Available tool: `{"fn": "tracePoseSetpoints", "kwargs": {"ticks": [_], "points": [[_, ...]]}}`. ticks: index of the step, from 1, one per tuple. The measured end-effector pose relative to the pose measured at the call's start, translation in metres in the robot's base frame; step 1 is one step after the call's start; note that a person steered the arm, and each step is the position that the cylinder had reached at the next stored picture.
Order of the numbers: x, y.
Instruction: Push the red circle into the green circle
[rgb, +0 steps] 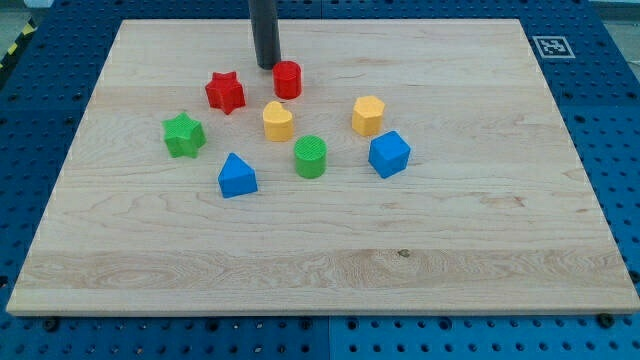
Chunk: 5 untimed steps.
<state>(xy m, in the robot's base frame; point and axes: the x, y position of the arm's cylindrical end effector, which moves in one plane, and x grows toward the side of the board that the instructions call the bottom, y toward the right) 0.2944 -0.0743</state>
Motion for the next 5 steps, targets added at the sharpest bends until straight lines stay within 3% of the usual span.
{"fn": "tracePoseSetpoints", "kwargs": {"ticks": [1,5], "points": [[0.021,0.001],[0.027,0.050]]}}
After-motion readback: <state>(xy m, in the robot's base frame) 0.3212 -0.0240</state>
